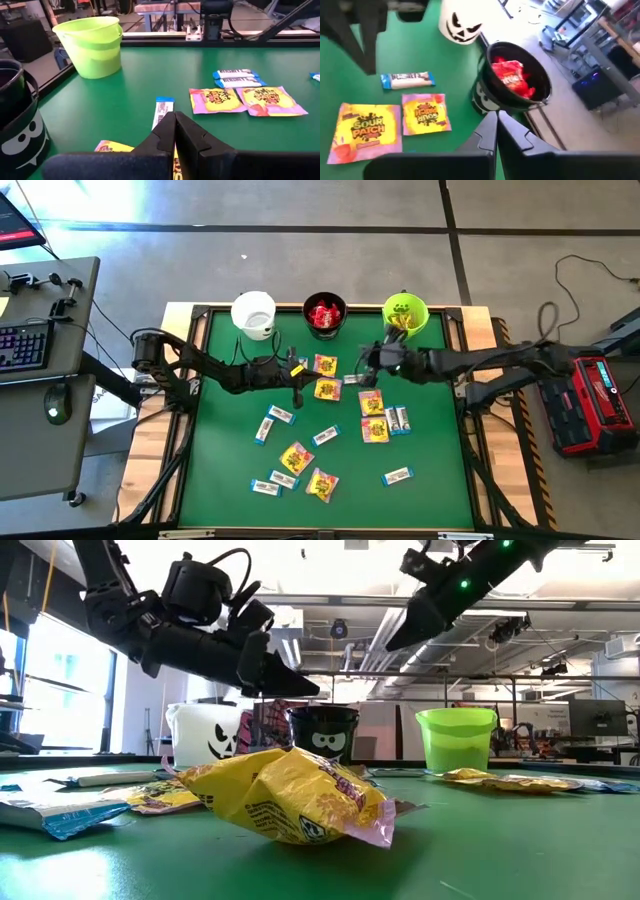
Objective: Sort candy by brand, put in halloween buckets
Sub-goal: Put the yellow candy into the green bucket
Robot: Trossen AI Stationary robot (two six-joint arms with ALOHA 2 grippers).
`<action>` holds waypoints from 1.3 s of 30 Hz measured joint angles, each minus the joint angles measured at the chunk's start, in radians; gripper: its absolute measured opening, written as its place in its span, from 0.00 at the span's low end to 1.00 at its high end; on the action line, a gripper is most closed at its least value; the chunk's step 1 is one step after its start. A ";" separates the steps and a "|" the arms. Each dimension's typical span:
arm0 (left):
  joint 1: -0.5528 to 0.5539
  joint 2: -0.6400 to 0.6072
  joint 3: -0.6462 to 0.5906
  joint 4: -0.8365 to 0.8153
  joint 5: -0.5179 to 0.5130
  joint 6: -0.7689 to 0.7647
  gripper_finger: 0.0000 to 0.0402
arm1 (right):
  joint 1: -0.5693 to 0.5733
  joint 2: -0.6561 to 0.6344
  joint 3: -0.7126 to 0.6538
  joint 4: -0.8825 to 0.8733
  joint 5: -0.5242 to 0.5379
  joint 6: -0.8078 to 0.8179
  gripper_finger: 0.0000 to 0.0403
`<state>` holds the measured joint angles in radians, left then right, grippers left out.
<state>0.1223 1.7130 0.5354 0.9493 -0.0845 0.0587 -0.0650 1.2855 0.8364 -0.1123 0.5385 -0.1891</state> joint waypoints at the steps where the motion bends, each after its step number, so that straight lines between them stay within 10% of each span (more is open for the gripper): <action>1: 0.000 0.000 0.000 -0.007 0.001 -0.002 0.00 | -0.012 -0.012 0.000 -0.007 -0.066 0.004 0.00; 5: -0.001 0.000 0.000 -0.065 0.023 0.006 0.00 | -0.020 0.008 0.000 -0.021 -0.291 0.028 0.00; 17: -0.001 0.000 0.000 -0.092 0.024 0.003 0.00 | 0.125 0.294 -0.001 0.087 -0.361 -0.031 0.31; 39: 0.004 0.000 0.000 -0.092 0.020 0.050 0.00 | 0.113 0.536 0.000 0.242 -0.203 -0.210 0.34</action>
<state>0.1261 1.7134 0.5358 0.8570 -0.0643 0.1089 0.0478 1.8217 0.8368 0.1298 0.3353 -0.3989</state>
